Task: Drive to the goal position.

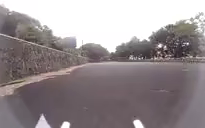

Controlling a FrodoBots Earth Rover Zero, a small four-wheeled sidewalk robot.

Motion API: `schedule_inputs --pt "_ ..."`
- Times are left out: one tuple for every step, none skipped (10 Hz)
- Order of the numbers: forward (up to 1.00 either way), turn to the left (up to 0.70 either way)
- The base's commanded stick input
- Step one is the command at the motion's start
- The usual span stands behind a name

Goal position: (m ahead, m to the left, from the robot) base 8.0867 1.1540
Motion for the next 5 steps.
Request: schedule_inputs --pt "0.50 0.00" --pt "0.50 0.00" --pt "0.50 0.00" --pt "0.50 0.00" --pt "0.50 0.00"
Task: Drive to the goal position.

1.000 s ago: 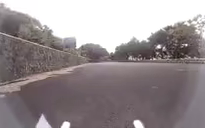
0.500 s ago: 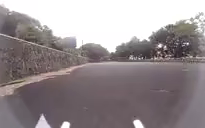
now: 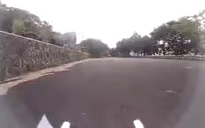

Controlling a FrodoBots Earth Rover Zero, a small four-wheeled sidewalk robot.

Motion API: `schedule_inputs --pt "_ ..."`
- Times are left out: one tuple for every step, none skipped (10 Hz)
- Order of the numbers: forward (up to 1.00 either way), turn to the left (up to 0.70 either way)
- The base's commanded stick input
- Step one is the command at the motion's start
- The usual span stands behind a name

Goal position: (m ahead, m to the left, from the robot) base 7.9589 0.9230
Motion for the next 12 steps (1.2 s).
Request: schedule_inputs --pt "0.50 0.00" --pt "0.50 0.00" --pt "0.50 0.00" --pt "0.50 0.00" --pt "0.50 0.00" --pt "0.50 0.00" --pt "0.50 0.00" --pt "0.50 0.00" --pt "0.50 0.00" --pt "0.50 0.00" --pt "0.50 0.00" --pt "0.50 0.00"
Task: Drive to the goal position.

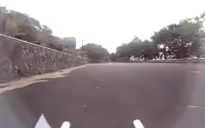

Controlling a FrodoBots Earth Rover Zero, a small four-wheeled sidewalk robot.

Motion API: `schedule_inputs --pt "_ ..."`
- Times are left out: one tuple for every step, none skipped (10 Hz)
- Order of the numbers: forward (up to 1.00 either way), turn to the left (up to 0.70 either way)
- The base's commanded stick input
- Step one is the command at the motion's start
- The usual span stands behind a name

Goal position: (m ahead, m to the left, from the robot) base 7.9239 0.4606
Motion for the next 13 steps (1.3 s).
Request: schedule_inputs --pt "0.50 0.00" --pt "0.50 0.00" --pt "0.50 0.00" --pt "0.50 0.00" --pt "0.50 0.00" --pt "0.50 0.00" --pt "0.50 0.00" --pt "0.50 0.00" --pt "0.50 0.00" --pt "0.50 0.00" --pt "0.50 0.00" --pt "0.50 0.00" --pt "0.50 0.00"
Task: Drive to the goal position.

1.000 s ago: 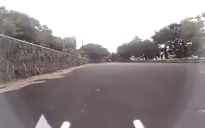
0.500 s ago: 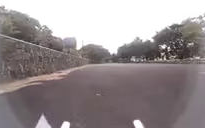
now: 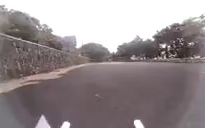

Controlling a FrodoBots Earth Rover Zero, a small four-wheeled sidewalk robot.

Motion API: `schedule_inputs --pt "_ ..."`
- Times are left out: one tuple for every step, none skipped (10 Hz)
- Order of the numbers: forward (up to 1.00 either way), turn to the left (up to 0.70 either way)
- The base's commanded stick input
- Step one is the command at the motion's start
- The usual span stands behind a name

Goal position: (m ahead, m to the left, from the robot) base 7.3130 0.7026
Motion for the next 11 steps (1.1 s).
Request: schedule_inputs --pt "0.50 0.00" --pt "0.50 0.00" --pt "0.50 0.00" --pt "0.50 0.00" --pt "0.50 0.00" --pt "0.50 0.00" --pt "0.50 0.00" --pt "0.50 0.00" --pt "0.50 0.00" --pt "0.50 0.00" --pt "0.50 0.00"
